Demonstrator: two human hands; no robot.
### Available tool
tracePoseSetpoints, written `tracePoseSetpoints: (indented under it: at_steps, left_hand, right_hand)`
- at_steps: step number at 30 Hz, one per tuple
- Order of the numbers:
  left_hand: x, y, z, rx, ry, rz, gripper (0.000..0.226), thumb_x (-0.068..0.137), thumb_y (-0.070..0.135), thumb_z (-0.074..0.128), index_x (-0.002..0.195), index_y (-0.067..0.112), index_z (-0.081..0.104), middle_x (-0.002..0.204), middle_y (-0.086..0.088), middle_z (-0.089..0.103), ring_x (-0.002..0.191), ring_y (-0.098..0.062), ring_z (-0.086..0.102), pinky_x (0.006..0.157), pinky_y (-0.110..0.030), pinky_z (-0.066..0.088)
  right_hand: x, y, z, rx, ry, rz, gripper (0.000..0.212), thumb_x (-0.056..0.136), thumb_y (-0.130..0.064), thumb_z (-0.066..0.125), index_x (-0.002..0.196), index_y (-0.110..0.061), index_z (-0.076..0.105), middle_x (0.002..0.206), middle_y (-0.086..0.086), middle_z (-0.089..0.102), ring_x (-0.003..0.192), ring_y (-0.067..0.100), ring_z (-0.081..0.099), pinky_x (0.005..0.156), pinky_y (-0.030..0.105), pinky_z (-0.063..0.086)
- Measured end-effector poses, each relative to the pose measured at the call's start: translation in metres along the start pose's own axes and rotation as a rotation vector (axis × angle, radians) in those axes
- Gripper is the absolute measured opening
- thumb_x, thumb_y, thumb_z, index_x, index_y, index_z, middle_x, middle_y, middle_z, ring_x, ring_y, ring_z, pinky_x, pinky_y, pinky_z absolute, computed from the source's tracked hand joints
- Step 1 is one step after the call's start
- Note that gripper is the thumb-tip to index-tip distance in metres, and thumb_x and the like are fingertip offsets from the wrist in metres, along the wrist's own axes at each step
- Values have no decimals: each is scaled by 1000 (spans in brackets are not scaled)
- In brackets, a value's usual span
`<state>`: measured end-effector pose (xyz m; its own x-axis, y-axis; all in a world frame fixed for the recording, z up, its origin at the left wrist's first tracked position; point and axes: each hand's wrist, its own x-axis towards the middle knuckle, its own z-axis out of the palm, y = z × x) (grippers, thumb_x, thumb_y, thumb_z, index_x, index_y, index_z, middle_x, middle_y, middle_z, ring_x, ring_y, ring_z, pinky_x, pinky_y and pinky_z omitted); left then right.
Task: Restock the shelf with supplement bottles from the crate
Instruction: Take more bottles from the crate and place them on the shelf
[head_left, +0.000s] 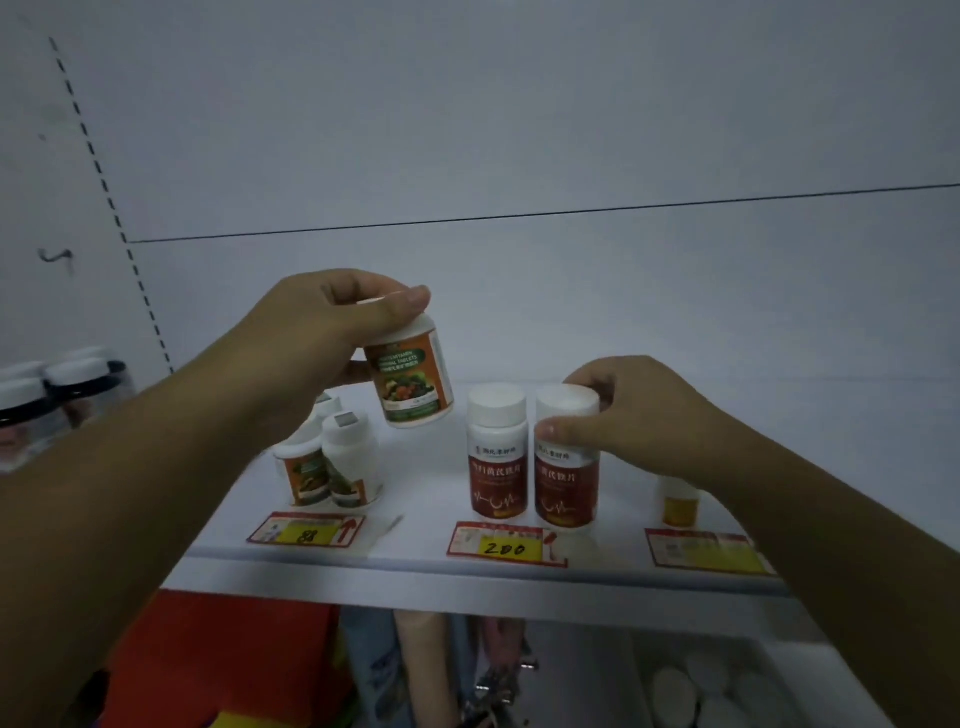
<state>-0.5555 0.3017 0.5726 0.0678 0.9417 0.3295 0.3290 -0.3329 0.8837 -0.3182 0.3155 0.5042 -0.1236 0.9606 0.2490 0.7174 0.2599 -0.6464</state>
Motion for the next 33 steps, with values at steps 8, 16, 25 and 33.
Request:
tracePoseSetpoints:
  at_steps: [8, 16, 25, 33]
  left_hand:
    - [46, -6, -31, 50, 8, 27, 36, 64, 44, 71, 91, 20, 68, 90, 5, 71, 80, -10, 69, 55, -16, 54]
    - [89, -30, -51, 103, -44, -52, 16, 72, 18, 76, 85, 16, 68, 84, -1, 69, 74, -15, 66, 50, -19, 53]
    - [128, -77, -48, 649, -253, 53, 34, 68, 31, 77, 89, 5, 71, 91, -9, 71, 84, -23, 67, 78, -39, 58]
    - [140, -101, -31, 1032, -510, 175, 44, 60, 54, 76, 64, 22, 46, 74, 2, 58, 68, -15, 55, 60, -28, 46]
  right_hand:
    - [11, -68, -5, -4, 214, -232, 85, 57, -79, 46, 133, -40, 38, 136, -15, 47, 114, 4, 46, 94, 30, 42]
    - [107, -156, 39, -362, -73, -254, 27, 73, -41, 72, 69, -16, 61, 64, 0, 61, 57, 12, 56, 49, 23, 38]
    - [142, -140, 73, -329, -366, 24, 35, 75, -24, 75, 104, -6, 68, 88, 3, 72, 80, 15, 69, 67, 24, 57]
    - [120, -130, 60, -594, -193, 49, 51, 86, -41, 59, 130, -18, 51, 136, 0, 53, 117, 17, 50, 96, 30, 37]
